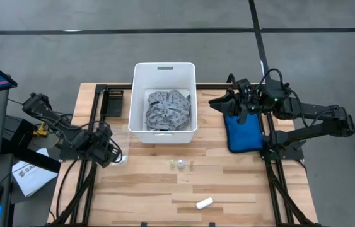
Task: Pick & Place Medicine items
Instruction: Put the left rolled gauze into the transparent bin, then put the rolled gauze into the transparent bin
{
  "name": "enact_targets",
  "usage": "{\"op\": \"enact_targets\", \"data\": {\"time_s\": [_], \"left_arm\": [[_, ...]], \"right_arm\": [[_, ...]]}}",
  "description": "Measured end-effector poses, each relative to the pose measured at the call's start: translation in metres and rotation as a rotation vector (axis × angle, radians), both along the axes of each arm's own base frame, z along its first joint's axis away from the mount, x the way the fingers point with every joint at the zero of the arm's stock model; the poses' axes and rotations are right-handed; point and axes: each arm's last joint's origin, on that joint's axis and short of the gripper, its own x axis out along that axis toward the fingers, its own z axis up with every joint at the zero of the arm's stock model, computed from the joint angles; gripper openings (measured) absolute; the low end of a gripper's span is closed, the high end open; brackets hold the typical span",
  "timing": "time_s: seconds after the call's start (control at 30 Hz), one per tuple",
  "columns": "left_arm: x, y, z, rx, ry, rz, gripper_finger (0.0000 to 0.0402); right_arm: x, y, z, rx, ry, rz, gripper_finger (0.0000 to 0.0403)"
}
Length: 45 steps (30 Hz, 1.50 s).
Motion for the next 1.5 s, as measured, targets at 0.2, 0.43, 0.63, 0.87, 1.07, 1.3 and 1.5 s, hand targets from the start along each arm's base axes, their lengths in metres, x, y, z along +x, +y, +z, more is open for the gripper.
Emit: {"op": "enact_targets", "data": {"time_s": [0.2, 0.43, 0.63, 0.87, 1.07, 1.3, 1.5], "left_arm": [[0.003, 0.001, -0.001, 0.008, -0.004, -0.032, 0.0179], [0.009, -0.003, 0.001, -0.021, -0.062, -0.127, 0.0189], [0.038, -0.028, 0.026, -0.126, -0.341, -0.699, 0.0172], [0.050, -0.038, 0.060, -0.118, -0.561, -0.884, 0.0167], [0.053, -0.036, 0.078, -0.061, -0.613, -0.935, 0.0178], [0.053, -0.035, 0.093, -0.012, -0.658, -0.986, 0.0192], [0.051, -0.036, 0.106, 0.037, -0.690, -1.065, 0.0192]], "right_arm": [[0.000, 0.000, 0.000, 0.000, 0.000, 0.000, 0.0120], [0.000, 0.000, 0.000, 0.001, 0.002, 0.000, 0.0120], [0.000, 0.003, -0.001, 0.008, 0.010, 0.023, 0.0120], [-0.006, 0.037, -0.021, 0.048, 0.248, 0.444, 0.0120], [-0.015, 0.079, -0.056, 0.106, 0.630, 0.638, 0.0120], [0.006, 0.133, -0.092, -0.006, 0.813, 0.812, 0.0139], [0.024, 0.180, -0.128, -0.204, 0.838, 0.850, 0.0170]]}}
